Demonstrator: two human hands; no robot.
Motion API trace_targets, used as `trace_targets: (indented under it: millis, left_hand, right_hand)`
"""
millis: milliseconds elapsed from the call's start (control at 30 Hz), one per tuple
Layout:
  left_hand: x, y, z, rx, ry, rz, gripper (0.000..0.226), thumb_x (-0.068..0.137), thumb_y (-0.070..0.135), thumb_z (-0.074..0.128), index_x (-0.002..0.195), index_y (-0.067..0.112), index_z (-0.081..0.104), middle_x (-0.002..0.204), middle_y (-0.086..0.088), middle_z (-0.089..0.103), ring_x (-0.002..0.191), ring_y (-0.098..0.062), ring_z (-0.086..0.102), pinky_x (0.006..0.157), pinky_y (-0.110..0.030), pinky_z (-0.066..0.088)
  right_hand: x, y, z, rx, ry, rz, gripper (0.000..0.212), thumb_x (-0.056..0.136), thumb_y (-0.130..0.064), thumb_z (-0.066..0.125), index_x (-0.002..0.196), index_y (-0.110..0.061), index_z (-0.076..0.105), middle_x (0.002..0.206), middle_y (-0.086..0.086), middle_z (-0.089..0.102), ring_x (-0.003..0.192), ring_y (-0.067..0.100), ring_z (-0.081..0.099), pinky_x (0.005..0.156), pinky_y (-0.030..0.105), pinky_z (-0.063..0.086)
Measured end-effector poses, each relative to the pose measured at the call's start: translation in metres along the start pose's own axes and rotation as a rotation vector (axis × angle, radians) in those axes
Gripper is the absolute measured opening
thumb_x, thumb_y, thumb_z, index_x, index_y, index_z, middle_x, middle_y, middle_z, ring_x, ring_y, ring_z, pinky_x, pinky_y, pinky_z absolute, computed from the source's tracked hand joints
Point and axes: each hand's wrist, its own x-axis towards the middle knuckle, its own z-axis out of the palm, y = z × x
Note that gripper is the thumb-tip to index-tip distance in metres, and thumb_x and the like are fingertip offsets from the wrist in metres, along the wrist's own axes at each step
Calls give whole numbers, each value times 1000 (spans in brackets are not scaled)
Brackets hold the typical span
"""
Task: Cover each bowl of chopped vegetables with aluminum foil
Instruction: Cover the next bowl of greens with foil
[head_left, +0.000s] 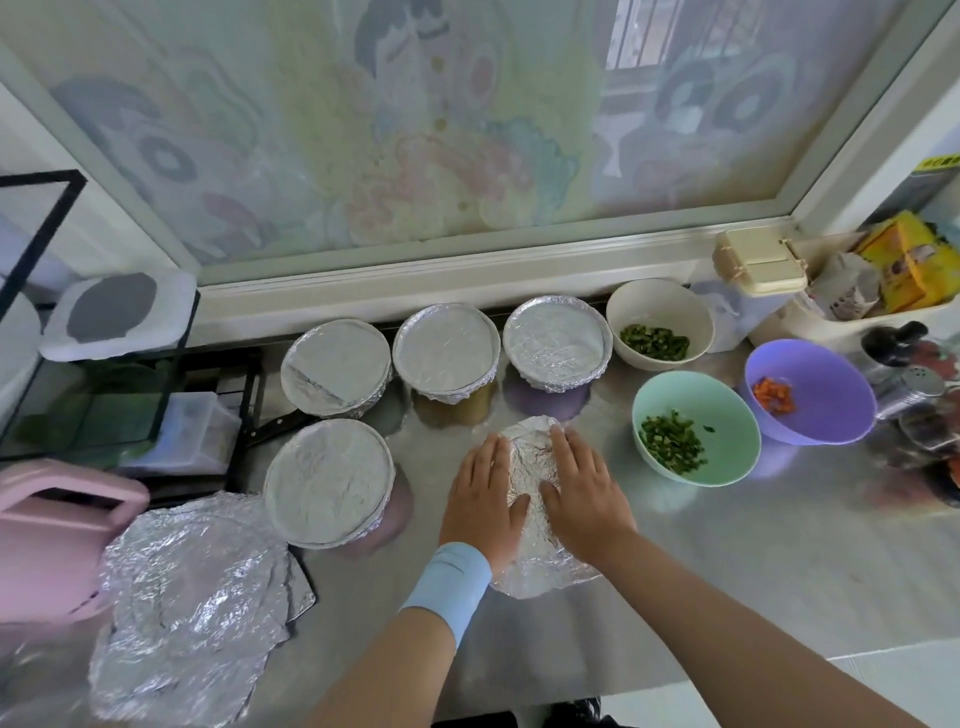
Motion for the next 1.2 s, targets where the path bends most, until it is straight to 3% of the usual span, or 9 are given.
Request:
trace_targets:
  millis: [67,200,333,433,500,700,833,1033,1200]
  left_hand:
    - [0,-1,-1,-33,17,7,77,90,50,19,157,14,5,164,-4,7,149,-24,10,123,-34,6]
    - [3,0,-9,-97,73,8,69,93,38,48,153,14,25,155,-7,32,139,-27,33,115,-39,28]
    - [24,-6,-19,-4,138,127,55,92,34,48,144,19,43,139,-6,51,127,-28,49,104,-42,42]
    - [36,-12,-16,0,94,234,56,98,32,30,151,15,34,153,-5,38,140,-25,36,115,-39,32]
    - [37,-13,-13,-90,40,218,55,102,30,31,155,16,23,156,-4,32,142,-22,30,118,-35,25]
    - [35,-11,-15,-271,89,136,47,103,23,38,149,23,34,145,4,44,131,-16,38,109,-30,35]
    - [27,-5,-12,-299,111,-7,46,103,22,38,148,26,36,144,7,44,130,-14,40,106,-28,36]
    - [9,9,-20,-245,87,-212,47,100,23,42,146,19,37,149,1,39,136,-19,35,107,-31,35]
    - [17,15,-40,-93,110,11,73,90,4,48,155,17,17,163,0,14,149,-18,13,119,-24,8]
  right_hand:
    - [0,0,4,29,22,12,73,95,-42,40,156,-22,7,155,2,24,137,26,32,111,40,33]
    - [1,-1,5,47,53,16,77,85,-51,25,155,-22,14,146,2,34,126,28,41,107,43,39]
    - [-1,-3,5,31,65,-2,71,94,-40,42,156,-22,12,146,2,34,126,27,41,108,41,37]
    - [-1,-2,6,24,63,-3,71,93,-43,38,156,-23,11,145,1,34,125,26,42,109,40,37]
    - [0,-1,8,21,62,1,72,91,-49,28,155,-23,11,144,1,34,124,26,42,109,40,37]
    - [4,3,10,33,79,-18,69,90,-50,32,153,-25,18,141,-2,39,122,24,45,101,42,44]
    - [9,6,4,5,34,-100,68,93,-46,39,153,-27,13,141,-2,37,123,23,42,99,41,44]
    - [25,15,-12,-223,-64,-341,70,93,-54,22,155,-24,10,152,4,34,135,25,37,109,41,34]
    - [10,9,-20,-263,7,-247,66,91,-39,37,149,-8,34,152,16,37,139,34,38,110,48,38]
